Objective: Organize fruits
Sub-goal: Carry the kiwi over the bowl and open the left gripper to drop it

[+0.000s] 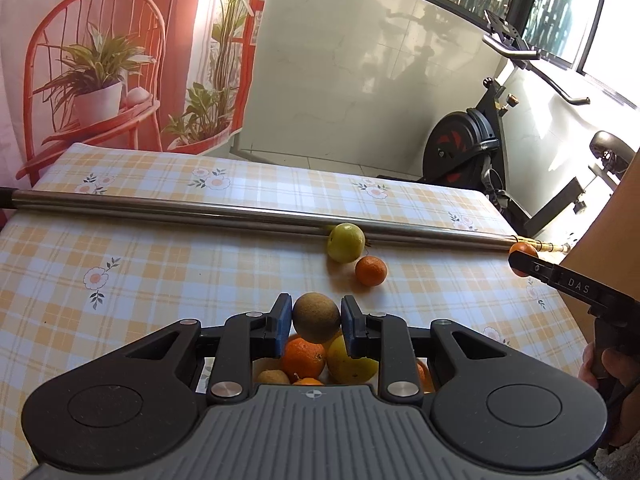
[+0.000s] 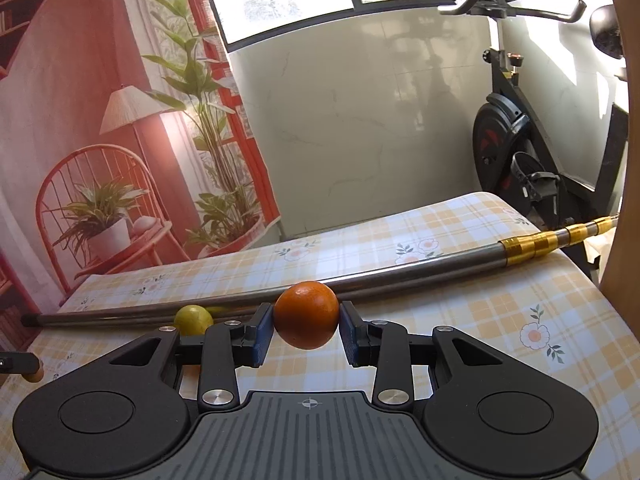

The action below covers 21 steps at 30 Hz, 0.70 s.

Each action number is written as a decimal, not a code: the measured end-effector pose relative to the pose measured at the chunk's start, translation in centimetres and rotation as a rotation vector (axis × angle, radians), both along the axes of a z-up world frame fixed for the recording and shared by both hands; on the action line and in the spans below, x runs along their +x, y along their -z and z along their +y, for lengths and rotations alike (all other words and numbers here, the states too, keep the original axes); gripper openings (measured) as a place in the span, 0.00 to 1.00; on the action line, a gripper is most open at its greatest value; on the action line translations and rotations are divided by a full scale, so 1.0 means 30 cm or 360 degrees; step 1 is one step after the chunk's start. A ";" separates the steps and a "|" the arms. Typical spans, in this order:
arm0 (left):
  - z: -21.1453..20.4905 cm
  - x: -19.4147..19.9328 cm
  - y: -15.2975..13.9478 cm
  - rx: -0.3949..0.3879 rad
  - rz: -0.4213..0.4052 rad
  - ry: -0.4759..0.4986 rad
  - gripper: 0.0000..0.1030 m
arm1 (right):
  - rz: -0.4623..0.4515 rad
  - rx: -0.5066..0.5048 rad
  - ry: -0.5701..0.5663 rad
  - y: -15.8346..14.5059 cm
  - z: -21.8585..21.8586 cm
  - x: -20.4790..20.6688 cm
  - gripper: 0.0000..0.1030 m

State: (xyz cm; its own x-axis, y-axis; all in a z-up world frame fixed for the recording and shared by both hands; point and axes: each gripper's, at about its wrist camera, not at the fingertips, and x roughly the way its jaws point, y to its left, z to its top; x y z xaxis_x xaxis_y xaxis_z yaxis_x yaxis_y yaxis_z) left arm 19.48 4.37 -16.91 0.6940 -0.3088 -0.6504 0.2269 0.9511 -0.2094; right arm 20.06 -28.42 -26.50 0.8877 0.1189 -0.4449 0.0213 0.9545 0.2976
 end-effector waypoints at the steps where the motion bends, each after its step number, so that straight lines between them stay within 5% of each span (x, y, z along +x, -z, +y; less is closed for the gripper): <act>1: 0.002 -0.012 0.000 -0.0004 -0.0002 0.0003 0.27 | -0.0006 -0.0005 -0.0020 -0.015 0.017 -0.016 0.32; 21: 0.080 -0.152 0.094 -0.0064 0.0136 -0.0011 0.27 | 0.0041 -0.0104 -0.0390 -0.103 0.277 -0.136 0.32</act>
